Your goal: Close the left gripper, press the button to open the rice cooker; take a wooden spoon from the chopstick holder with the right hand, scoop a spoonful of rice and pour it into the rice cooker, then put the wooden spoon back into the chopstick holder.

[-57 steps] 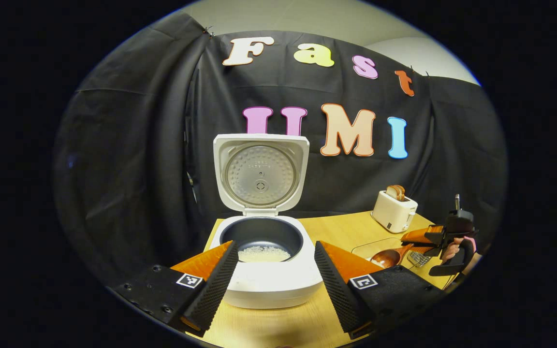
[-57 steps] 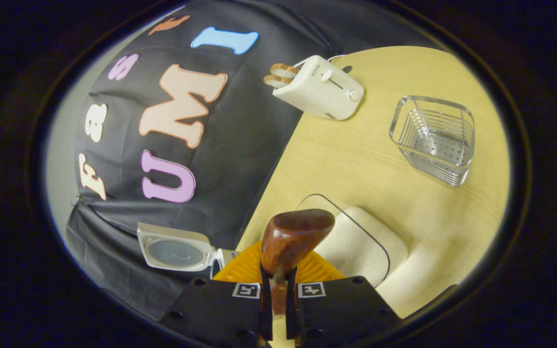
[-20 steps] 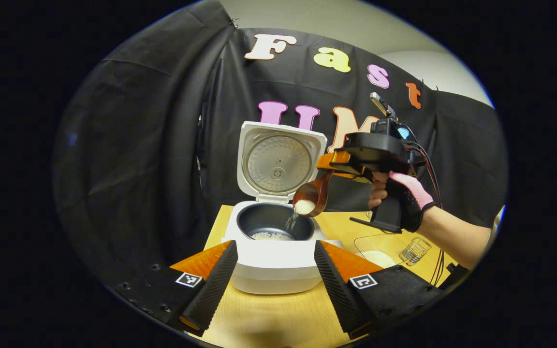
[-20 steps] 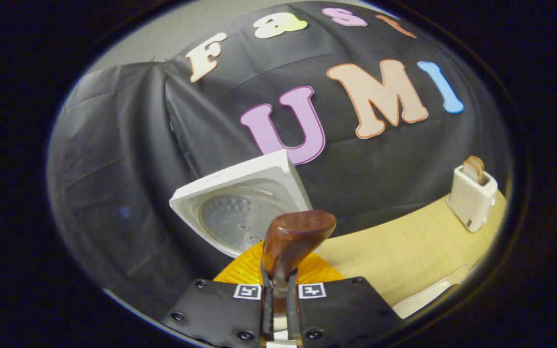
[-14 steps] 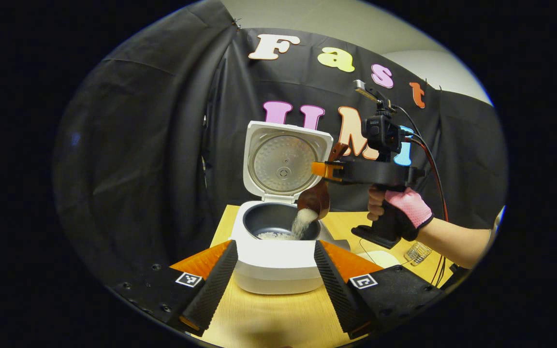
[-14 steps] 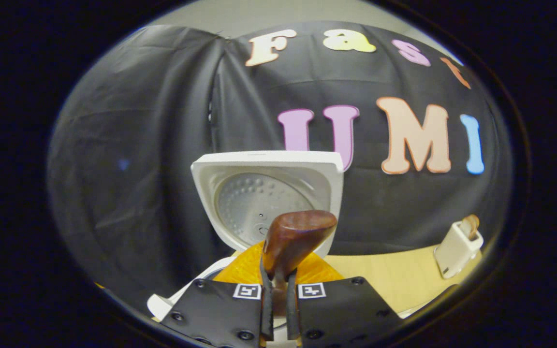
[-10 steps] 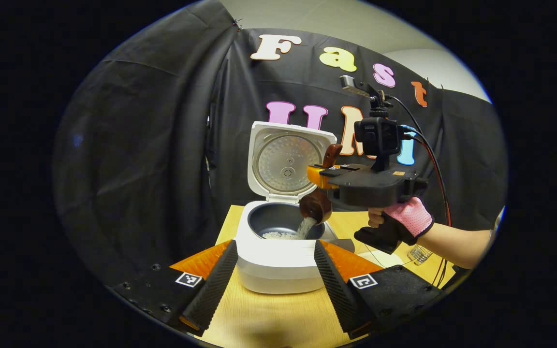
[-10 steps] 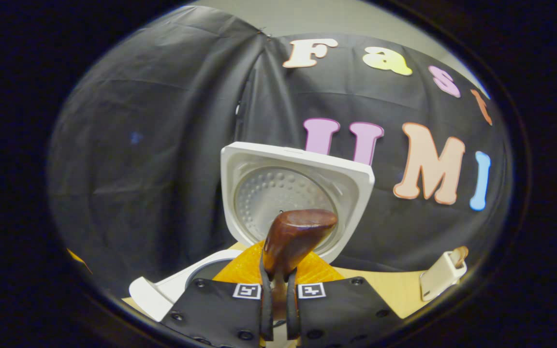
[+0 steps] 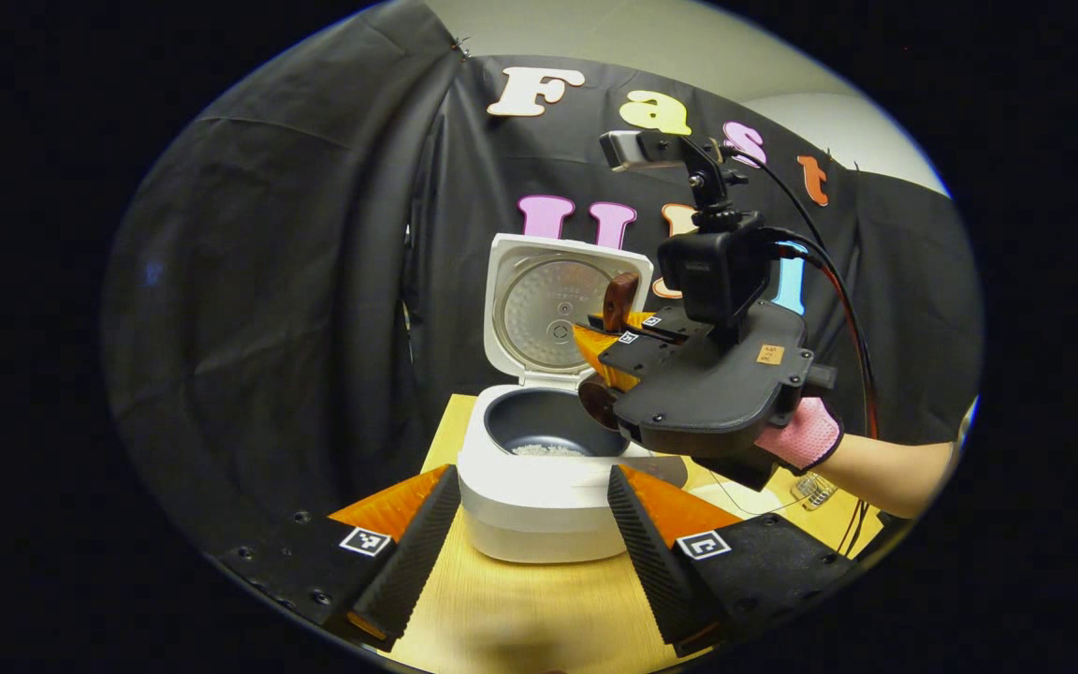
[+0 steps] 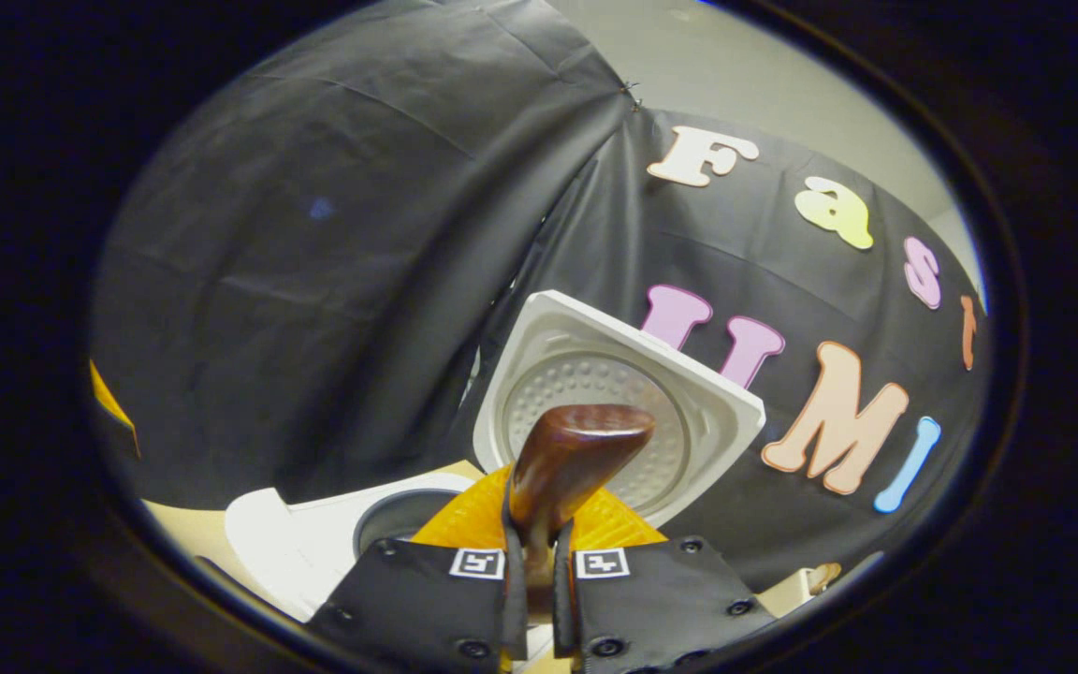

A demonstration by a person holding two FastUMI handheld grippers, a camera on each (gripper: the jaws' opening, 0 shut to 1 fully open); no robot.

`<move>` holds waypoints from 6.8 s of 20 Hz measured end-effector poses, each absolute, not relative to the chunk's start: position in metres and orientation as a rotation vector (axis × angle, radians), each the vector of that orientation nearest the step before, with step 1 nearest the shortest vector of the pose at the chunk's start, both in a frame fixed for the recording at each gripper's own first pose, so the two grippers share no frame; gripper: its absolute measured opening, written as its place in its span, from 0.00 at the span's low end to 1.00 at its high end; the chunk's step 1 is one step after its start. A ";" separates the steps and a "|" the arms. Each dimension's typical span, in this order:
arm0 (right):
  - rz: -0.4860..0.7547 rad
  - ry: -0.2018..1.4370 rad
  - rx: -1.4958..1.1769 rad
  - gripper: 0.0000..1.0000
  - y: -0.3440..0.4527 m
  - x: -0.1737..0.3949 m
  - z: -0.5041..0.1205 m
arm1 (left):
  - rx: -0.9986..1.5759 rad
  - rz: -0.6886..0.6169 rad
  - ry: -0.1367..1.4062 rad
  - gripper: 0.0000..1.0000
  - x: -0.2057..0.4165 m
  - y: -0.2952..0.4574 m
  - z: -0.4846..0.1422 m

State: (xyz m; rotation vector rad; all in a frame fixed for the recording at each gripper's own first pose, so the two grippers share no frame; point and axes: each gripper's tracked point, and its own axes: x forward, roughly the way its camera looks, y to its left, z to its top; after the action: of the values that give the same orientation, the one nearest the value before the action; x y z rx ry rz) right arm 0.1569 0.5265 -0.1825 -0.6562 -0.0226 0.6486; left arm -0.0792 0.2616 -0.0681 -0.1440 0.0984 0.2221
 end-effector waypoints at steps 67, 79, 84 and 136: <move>-0.097 0.265 -0.263 0.93 -0.086 0.143 -0.105 | -0.092 0.191 0.008 0.94 0.010 0.166 0.024; -0.151 0.234 -0.149 1.00 -0.060 0.062 -0.093 | -0.152 0.233 -0.076 0.93 0.084 0.256 0.138; -0.214 0.222 -0.161 0.94 -0.069 0.034 -0.084 | -0.114 0.252 -0.103 0.92 0.116 0.286 0.173; 0.065 0.249 -0.230 0.91 0.028 0.031 -0.050 | -0.008 0.320 0.048 0.83 0.083 0.280 -0.009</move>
State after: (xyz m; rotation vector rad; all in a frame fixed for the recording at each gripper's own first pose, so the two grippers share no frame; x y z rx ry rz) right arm 0.0312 0.0282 -0.0504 -0.2298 0.2492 0.0655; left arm 0.0833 0.2795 -0.0094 -0.0084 0.0483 0.3195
